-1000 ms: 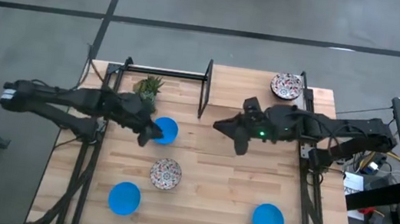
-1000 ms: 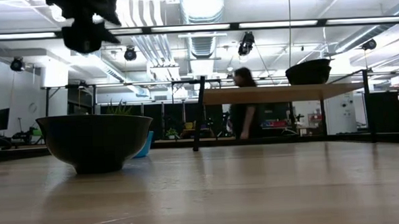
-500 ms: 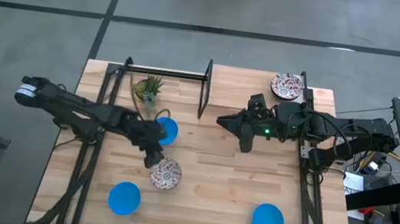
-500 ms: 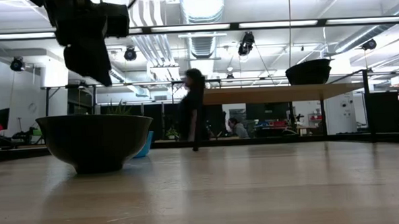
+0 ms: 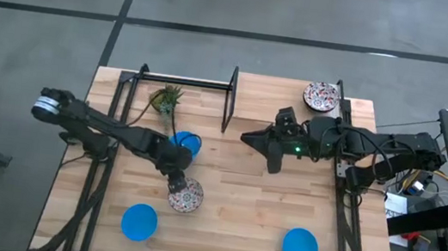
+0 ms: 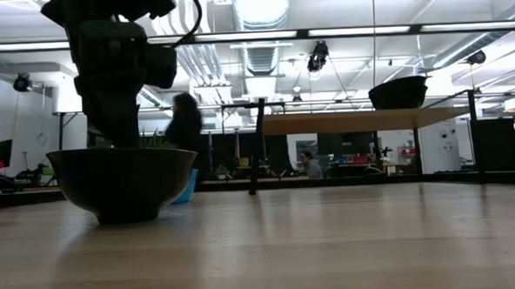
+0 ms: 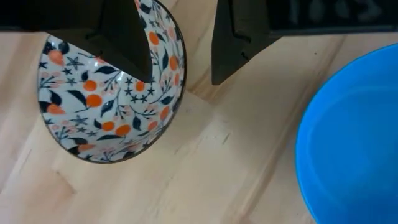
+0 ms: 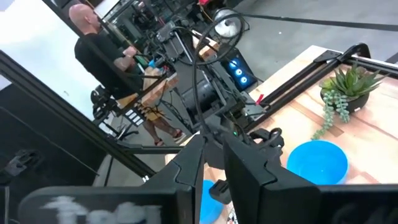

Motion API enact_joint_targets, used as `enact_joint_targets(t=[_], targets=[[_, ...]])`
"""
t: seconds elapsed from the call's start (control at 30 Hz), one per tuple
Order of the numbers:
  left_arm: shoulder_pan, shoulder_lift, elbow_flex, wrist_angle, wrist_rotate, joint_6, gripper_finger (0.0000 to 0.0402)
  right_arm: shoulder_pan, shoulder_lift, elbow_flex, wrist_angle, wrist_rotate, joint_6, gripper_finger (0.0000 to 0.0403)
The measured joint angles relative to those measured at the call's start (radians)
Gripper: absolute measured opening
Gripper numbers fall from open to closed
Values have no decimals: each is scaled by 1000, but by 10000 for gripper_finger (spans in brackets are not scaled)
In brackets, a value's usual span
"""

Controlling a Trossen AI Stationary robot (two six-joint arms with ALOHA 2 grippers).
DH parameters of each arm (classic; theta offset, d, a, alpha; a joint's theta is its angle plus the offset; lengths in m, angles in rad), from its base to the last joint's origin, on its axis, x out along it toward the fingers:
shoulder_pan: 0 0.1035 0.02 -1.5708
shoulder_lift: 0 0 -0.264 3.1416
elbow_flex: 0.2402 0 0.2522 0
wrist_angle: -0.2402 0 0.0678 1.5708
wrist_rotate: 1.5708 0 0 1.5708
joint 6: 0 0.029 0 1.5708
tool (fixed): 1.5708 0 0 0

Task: Pick & Place Mini bowls
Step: Stack the white patterned bowl on top of the other white patterned bowl on the shelf

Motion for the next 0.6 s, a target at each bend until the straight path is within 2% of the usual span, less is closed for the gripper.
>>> enact_joint_targets(t=[0.47, 0.6], targets=[[0, 113, 0, 1, 22, 8, 155, 18, 18, 0, 2, 23, 1, 57], [0, 111, 0, 0, 44, 8, 136, 18, 22, 0, 0, 23, 2, 56]])
